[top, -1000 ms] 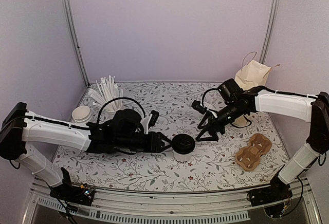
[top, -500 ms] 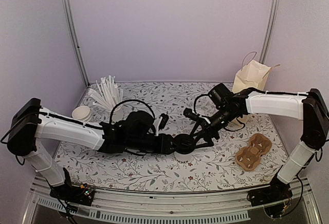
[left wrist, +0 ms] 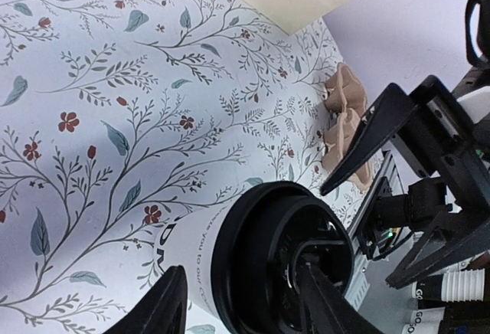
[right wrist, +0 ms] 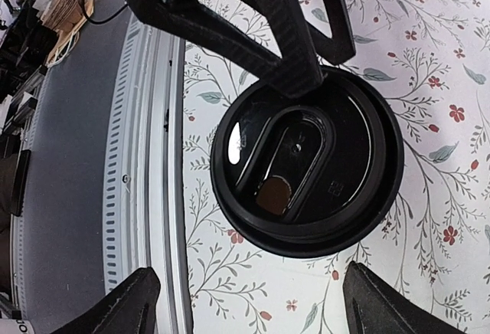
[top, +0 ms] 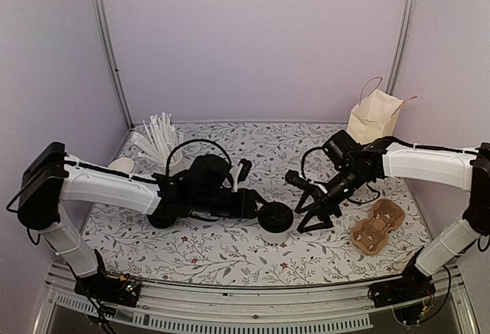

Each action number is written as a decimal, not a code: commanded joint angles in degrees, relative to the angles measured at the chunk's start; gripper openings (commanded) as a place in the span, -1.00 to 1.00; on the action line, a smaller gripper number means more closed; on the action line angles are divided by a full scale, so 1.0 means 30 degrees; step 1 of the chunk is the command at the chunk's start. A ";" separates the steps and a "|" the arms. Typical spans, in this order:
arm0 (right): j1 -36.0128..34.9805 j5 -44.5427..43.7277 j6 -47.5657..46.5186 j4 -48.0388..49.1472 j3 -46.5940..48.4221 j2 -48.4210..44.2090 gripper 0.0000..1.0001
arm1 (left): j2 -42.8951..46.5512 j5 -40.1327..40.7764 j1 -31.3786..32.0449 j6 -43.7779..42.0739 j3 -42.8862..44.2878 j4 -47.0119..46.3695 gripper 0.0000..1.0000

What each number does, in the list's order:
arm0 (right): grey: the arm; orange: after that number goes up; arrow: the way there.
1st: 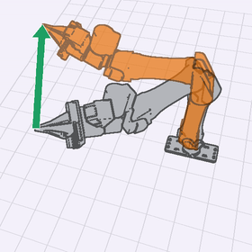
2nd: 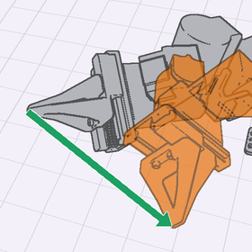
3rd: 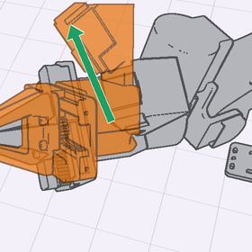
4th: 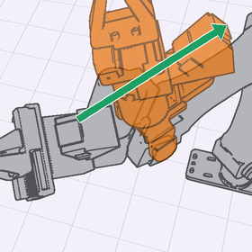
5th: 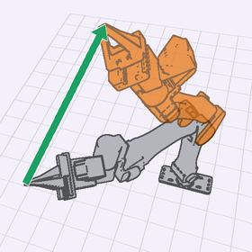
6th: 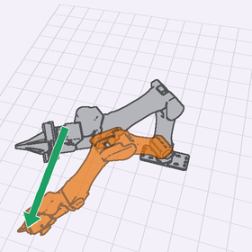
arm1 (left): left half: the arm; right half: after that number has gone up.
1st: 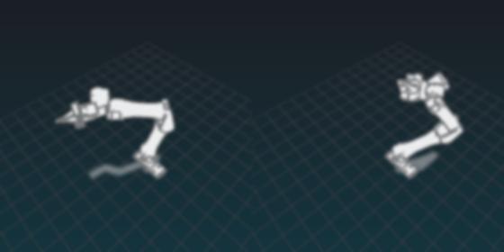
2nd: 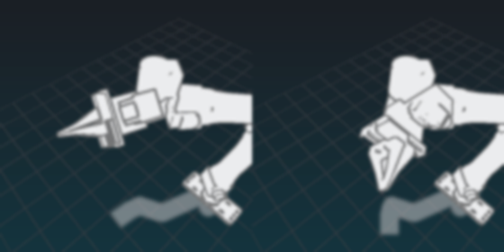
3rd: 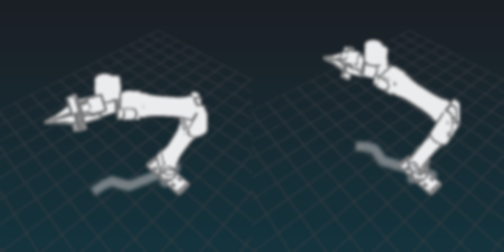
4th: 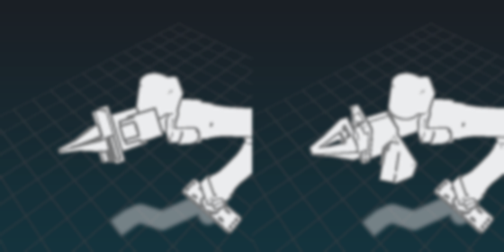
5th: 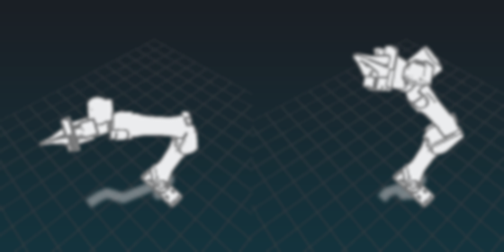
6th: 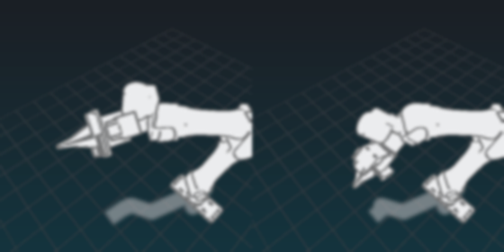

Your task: Pack the takeout coffee

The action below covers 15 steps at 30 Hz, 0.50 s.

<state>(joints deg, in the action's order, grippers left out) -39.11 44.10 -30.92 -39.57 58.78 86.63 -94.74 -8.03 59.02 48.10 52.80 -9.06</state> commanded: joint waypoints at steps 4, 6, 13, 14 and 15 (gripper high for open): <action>0.1809 0.1142 0.0804 -0.0242 0.0841 0.0492 0.64 | 0.2450 0.0241 0.0376 0.4024 -0.2228 -0.0206 0.03; 0.2183 0.1403 0.1199 -0.0149 0.1507 0.1216 0.56 | 0.2634 -0.0282 0.0569 0.5471 -0.2965 -0.0949 -0.02; 0.2199 0.2398 0.1632 -0.0076 0.3308 0.3311 0.57 | 0.2220 -0.1058 0.0749 0.6941 -0.3827 -0.2395 -0.08; 0.2172 0.2409 0.1648 -0.0095 0.3569 0.3623 0.58 | 0.2073 -0.1170 0.0745 0.6897 -0.3777 -0.2557 -0.09; 0.2147 0.2432 0.1639 -0.0108 0.3713 0.3792 0.59 | 0.1879 -0.1330 0.0719 0.6844 -0.3687 -0.2702 -0.09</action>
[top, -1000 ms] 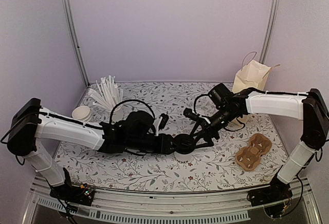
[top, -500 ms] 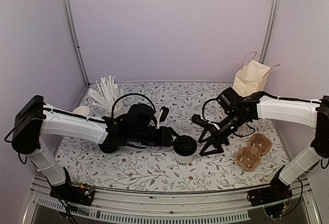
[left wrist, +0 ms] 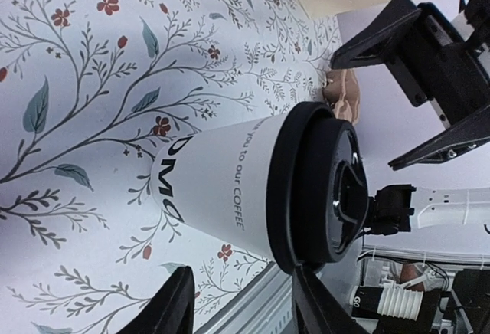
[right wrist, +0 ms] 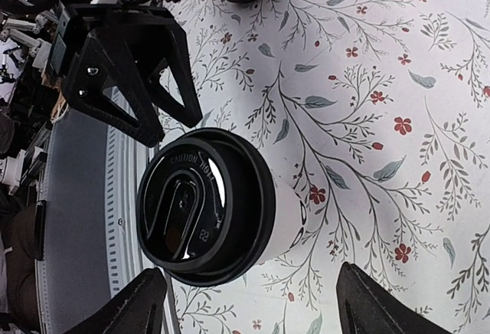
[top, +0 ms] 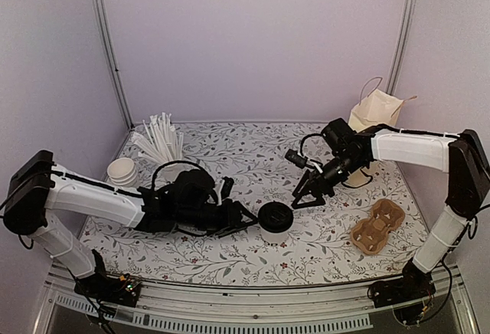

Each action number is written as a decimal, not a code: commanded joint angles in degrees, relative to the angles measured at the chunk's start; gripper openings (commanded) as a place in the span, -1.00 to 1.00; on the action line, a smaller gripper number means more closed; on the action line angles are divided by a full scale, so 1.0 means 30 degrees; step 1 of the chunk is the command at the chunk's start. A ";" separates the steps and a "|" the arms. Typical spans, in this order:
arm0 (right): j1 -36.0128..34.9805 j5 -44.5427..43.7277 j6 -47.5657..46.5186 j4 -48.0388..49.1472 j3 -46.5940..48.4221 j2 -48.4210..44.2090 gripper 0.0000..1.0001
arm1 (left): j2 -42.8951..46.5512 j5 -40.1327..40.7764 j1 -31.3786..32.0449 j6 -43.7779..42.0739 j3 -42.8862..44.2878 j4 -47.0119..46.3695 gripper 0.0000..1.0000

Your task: Pack the takeout coffee

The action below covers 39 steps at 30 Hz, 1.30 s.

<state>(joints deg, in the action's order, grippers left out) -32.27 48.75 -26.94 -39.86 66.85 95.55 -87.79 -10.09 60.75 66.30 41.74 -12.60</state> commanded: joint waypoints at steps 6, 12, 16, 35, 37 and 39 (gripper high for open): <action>-0.0702 0.0957 -0.0074 -0.0113 0.1184 0.1230 0.67 | -0.1235 -0.1435 0.0141 0.0332 0.0656 -0.1911 -0.10; -0.1708 0.0113 -0.0889 -0.0209 0.0829 0.1112 0.76 | -0.1989 -0.1942 -0.0184 0.0278 0.0722 -0.2276 -0.12; -0.2016 -0.0285 -0.1085 0.0084 0.0354 0.1066 0.77 | -0.2218 -0.2320 -0.0388 0.0249 0.0713 -0.2722 -0.12; -0.2104 -0.2426 -0.0084 0.2495 -0.2020 0.0674 0.50 | -0.5297 -0.3737 -0.1046 -0.0177 0.1547 -0.2428 -0.26; -0.2104 -0.2651 0.0004 0.2662 -0.2204 0.1071 0.40 | -0.5561 -0.3529 -0.1189 -0.0320 0.1458 -0.1962 -0.29; -0.2104 -0.2937 -0.0001 0.2798 -0.2445 0.1596 0.31 | -0.5896 -0.3253 -0.1317 -0.0725 0.1787 -0.0928 -0.31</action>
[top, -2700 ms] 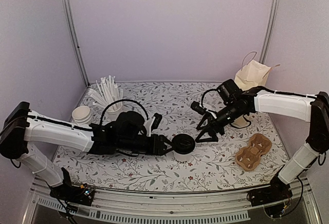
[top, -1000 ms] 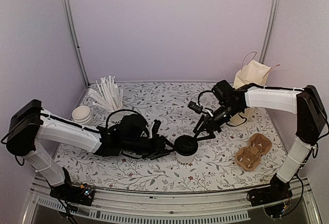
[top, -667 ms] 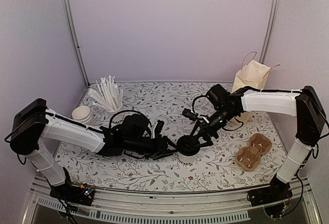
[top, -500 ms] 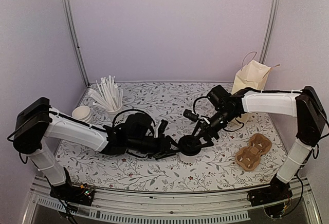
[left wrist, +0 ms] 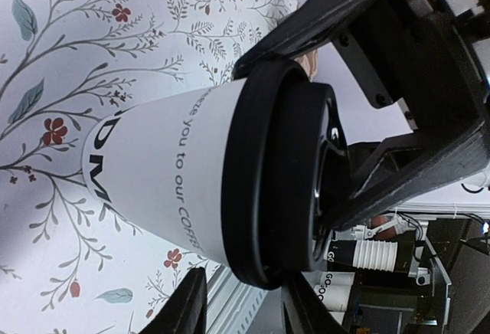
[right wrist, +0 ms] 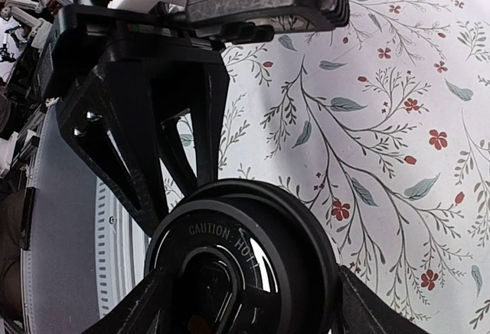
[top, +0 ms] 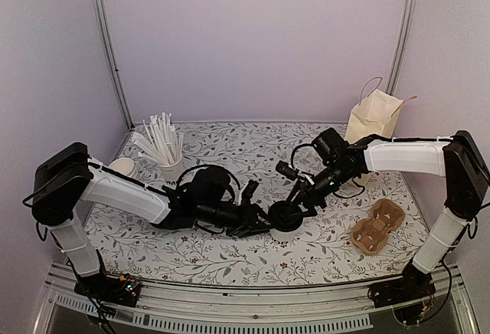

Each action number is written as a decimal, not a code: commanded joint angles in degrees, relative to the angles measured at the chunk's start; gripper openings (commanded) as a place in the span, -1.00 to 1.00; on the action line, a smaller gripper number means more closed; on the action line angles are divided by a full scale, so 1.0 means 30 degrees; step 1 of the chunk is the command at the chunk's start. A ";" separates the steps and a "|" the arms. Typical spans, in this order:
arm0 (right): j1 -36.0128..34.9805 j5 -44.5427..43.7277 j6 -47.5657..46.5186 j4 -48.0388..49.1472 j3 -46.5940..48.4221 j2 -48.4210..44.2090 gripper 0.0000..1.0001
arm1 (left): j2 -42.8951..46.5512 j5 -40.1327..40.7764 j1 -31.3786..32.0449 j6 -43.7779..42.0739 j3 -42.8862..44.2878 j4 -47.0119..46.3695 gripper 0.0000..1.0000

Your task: Pack the takeout coffee

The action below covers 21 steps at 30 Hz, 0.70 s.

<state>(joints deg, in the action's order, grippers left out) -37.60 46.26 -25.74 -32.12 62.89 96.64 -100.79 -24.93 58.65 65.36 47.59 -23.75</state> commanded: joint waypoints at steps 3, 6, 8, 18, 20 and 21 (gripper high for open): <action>-0.0326 -0.2314 -0.0372 0.0589 -0.1576 0.1565 0.30 | -0.2193 0.2152 -0.0825 -0.0921 0.0084 0.4547 -0.33; -0.0326 -0.2439 -0.0242 0.0701 -0.1778 0.1938 0.28 | -0.2769 0.2037 -0.1178 -0.0892 -0.0553 0.4384 -0.34; -0.0326 -0.2752 -0.0090 0.0848 -0.1907 0.2166 0.27 | -0.3250 0.2444 -0.1177 -0.1632 -0.0300 0.5218 -0.36; -0.0301 -0.3755 0.0224 0.0808 -0.2150 0.1660 0.33 | -0.2327 0.3959 -0.1220 -0.4384 0.1100 0.6583 -0.27; -0.0150 -0.2093 -0.0111 0.0141 -0.1861 0.1095 0.42 | -0.1501 0.4527 -0.0879 -0.5009 0.1785 0.6659 -0.25; -0.0022 -0.1526 -0.0286 -0.0125 -0.1694 0.0577 0.47 | -0.1123 0.4647 -0.0686 -0.5463 0.2122 0.6506 -0.23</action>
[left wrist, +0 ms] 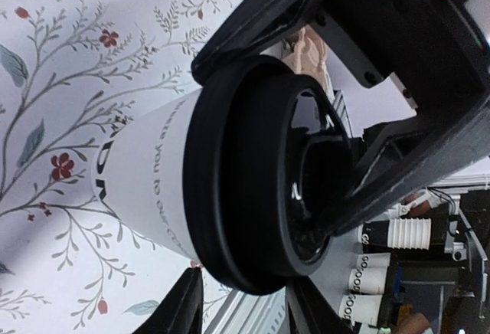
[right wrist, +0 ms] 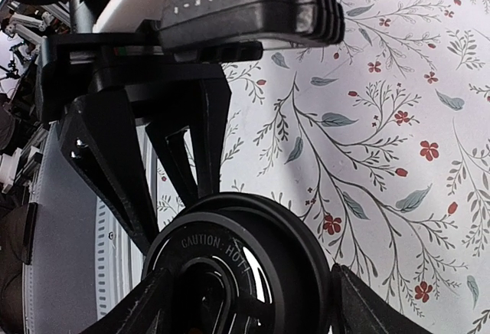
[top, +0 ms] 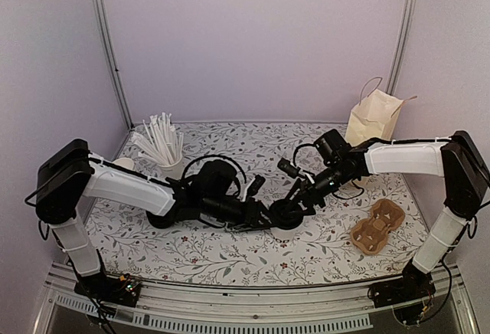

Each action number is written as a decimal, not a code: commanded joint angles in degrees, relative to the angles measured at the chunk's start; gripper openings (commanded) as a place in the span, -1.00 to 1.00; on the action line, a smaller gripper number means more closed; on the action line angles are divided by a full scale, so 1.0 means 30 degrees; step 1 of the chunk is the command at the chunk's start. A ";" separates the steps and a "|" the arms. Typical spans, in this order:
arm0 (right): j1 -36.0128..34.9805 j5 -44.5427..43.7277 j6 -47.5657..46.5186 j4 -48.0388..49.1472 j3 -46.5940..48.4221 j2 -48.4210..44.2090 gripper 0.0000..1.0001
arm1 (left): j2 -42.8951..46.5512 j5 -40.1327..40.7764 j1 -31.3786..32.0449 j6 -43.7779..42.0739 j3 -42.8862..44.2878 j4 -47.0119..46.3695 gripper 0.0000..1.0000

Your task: Pack the takeout coffee

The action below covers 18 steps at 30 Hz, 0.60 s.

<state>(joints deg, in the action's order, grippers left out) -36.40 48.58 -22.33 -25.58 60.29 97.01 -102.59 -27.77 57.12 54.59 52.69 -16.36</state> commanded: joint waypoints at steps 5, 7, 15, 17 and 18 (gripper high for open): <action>0.0000 -0.0867 -0.2380 -0.3585 0.0365 -0.0944 0.68 | 0.0909 0.5863 0.0362 -0.3397 0.1781 0.3551 -0.18; 0.0076 -0.0768 -0.2457 -0.3897 0.0812 -0.1444 0.74 | 0.1299 0.5804 0.0443 -0.3634 0.2061 0.3226 -0.16; 0.0538 -0.0824 -0.2486 -0.4601 0.1670 -0.2382 0.83 | 0.2361 0.5887 0.0740 -0.3911 0.2499 0.2535 -0.08; 0.0743 -0.0840 -0.2467 -0.4553 0.1526 -0.2493 0.83 | 0.2258 0.5656 0.0847 -0.3957 0.2534 0.2377 -0.05; 0.0764 -0.0892 -0.2506 -0.4518 0.1381 -0.2523 0.83 | 0.2133 0.5518 0.0943 -0.4020 0.2583 0.2326 -0.04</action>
<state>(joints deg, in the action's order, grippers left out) -35.14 46.78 -28.91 -37.74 64.07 91.11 -96.75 -11.25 58.65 44.10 59.20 -8.34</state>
